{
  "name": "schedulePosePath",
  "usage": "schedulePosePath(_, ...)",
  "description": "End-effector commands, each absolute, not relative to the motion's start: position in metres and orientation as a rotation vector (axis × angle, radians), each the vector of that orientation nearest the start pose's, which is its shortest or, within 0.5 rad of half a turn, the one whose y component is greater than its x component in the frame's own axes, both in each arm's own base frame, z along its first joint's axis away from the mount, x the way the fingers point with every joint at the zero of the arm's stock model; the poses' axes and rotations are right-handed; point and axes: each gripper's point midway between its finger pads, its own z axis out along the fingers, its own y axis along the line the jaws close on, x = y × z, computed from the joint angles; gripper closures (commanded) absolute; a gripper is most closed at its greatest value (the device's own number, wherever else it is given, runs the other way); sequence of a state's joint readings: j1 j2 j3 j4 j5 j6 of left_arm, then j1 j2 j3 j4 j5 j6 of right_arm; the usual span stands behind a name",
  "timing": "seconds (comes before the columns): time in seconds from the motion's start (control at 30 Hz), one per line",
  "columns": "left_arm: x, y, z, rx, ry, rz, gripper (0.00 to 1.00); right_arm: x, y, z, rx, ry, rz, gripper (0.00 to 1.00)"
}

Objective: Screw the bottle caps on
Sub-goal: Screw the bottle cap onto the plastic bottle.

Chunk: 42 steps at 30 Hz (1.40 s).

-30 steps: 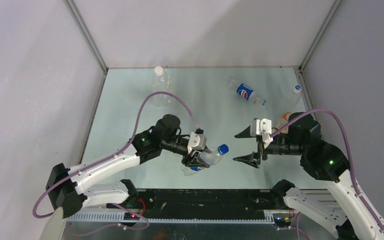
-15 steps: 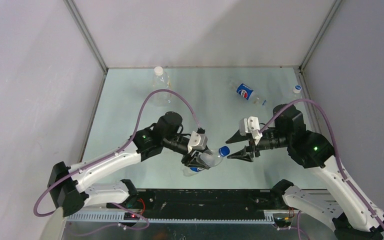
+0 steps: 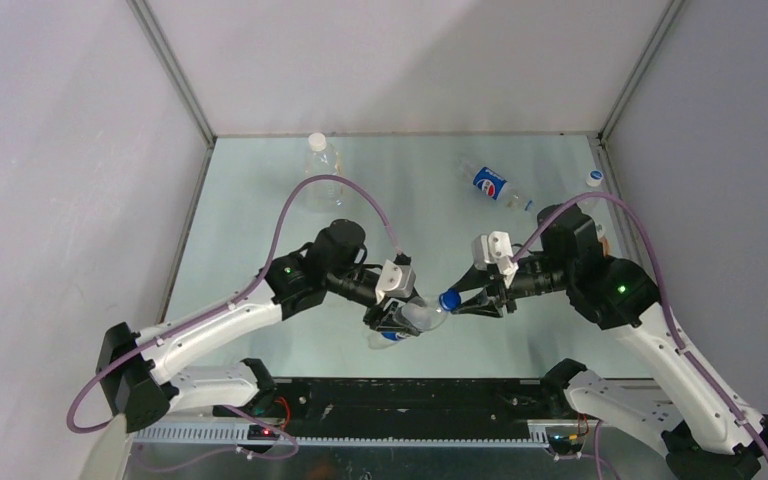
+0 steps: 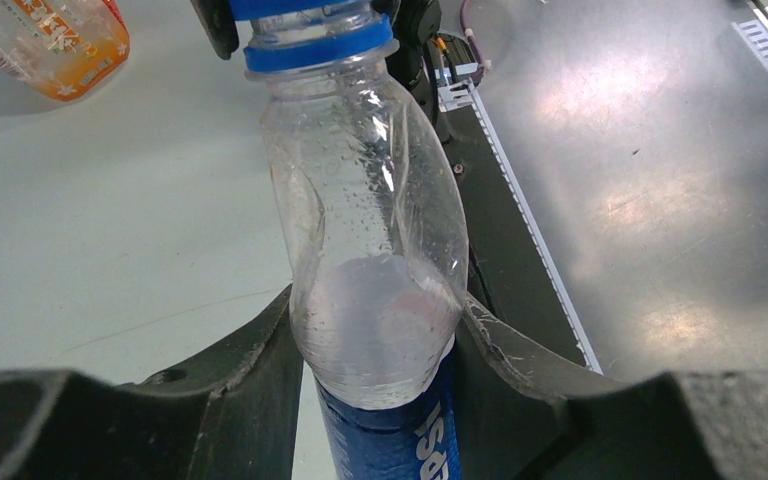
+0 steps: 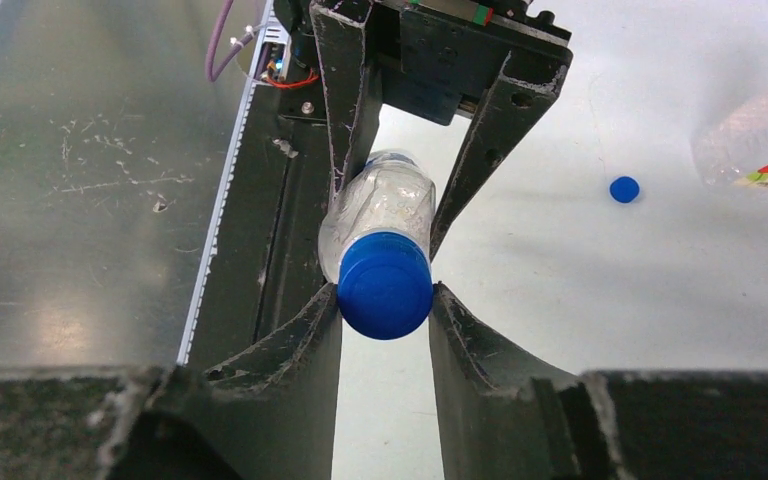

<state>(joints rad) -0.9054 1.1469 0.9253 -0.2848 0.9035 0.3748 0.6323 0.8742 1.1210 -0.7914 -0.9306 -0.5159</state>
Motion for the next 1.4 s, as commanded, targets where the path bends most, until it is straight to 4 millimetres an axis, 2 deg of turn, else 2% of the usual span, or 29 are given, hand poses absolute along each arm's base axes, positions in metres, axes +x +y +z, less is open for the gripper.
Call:
schedulePosePath(0.0, 0.100, -0.331, 0.250, 1.658, 1.208, -1.217, 1.00, 0.102, 0.237, 0.315, -1.521, 1.307, 1.062, 0.73)
schedulePosePath(0.13, 0.115, -0.333, 0.252, 1.607, 1.256, -1.116, 1.00, 0.105, 0.237, 0.309, -1.471, 1.410, 1.079, 0.79)
schedulePosePath(0.17, 0.124, -0.334, 0.252, 1.576, 1.278, -1.057, 1.00, 0.108, 0.237, 0.307, -1.435, 1.471, 1.081, 0.81)
schedulePosePath(0.2, 0.126, -0.334, 0.252, 1.565, 1.286, -1.031, 1.00, 0.109, 0.238, 0.305, -1.396, 1.533, 1.105, 0.85)
schedulePosePath(0.27, 0.144, -0.336, 0.256, 1.485, 1.311, -0.905, 1.00, 0.112, 0.239, 0.302, -1.313, 1.647, 1.122, 0.94)
schedulePosePath(0.3, 0.145, -0.336, 0.260, 1.466, 1.301, -0.879, 1.00, 0.118, 0.239, 0.301, -1.263, 1.695, 1.106, 0.97)
schedulePosePath(0.4, 0.168, -0.333, 0.267, 1.338, 1.314, -0.732, 1.00, 0.123, 0.243, 0.300, -1.028, 1.907, 1.155, 1.00)
schedulePosePath(0.43, 0.168, -0.332, 0.270, 1.317, 1.303, -0.713, 1.00, 0.132, 0.243, 0.299, -0.944, 1.952, 1.116, 1.00)
schedulePosePath(0.53, 0.186, -0.328, 0.278, 1.215, 1.291, -0.584, 1.00, 0.136, 0.248, 0.301, -0.645, 2.115, 1.152, 1.00)
schedulePosePath(0.57, 0.185, -0.330, 0.279, 1.208, 1.279, -0.569, 1.00, 0.144, 0.245, 0.299, -0.542, 2.146, 1.112, 1.00)
schedulePosePath(0.67, 0.194, -0.331, 0.283, 1.175, 1.269, -0.468, 1.00, 0.147, 0.249, 0.299, -0.292, 2.243, 1.147, 1.00)
schedulePosePath(0.77, 0.195, -0.335, 0.278, 1.188, 1.276, -0.439, 1.00, 0.150, 0.252, 0.299, -0.165, 2.264, 1.134, 1.00)
schedulePosePath(0.87, 0.195, -0.335, 0.268, 1.203, 1.297, -0.437, 1.00, 0.152, 0.251, 0.304, -0.159, 2.227, 1.121, 1.00)
schedulePosePath(0.93, 0.193, -0.333, 0.259, 1.221, 1.317, -0.437, 1.00, 0.152, 0.248, 0.311, -0.219, 2.175, 1.112, 0.92)
schedulePosePath(1.03, 0.190, -0.329, 0.245, 1.246, 1.352, -0.448, 1.00, 0.152, 0.238, 0.320, -0.304, 2.090, 1.061, 0.62)
schedulePosePath(1.07, 0.190, -0.328, 0.244, 1.246, 1.355, -0.452, 1.00, 0.150, 0.236, 0.321, -0.325, 2.079, 1.062, 0.55)
schedulePosePath(1.1, 0.186, -0.325, 0.234, 1.278, 1.378, -0.457, 1.00, 0.150, 0.233, 0.324, -0.361, 2.050, 1.051, 0.44)
schedulePosePath(1.17, 0.180, -0.323, 0.227, 1.315, 1.388, -0.489, 1.00, 0.146, 0.229, 0.328, -0.464, 1.998, 1.039, 0.35)
schedulePosePath(1.2, 0.179, -0.321, 0.226, 1.326, 1.390, -0.506, 1.00, 0.140, 0.228, 0.331, -0.526, 1.971, 1.057, 0.32)
schedulePosePath(1.27, 0.160, -0.326, 0.225, 1.420, 1.346, -0.641, 1.00, 0.135, 0.223, 0.332, -0.721, 1.867, 1.000, 0.31)
schedulePosePath(1.37, 0.140, -0.320, 0.214, 1.566, 1.357, -0.767, 1.00, 0.122, 0.219, 0.331, -0.939, 1.744, 0.958, 0.30)
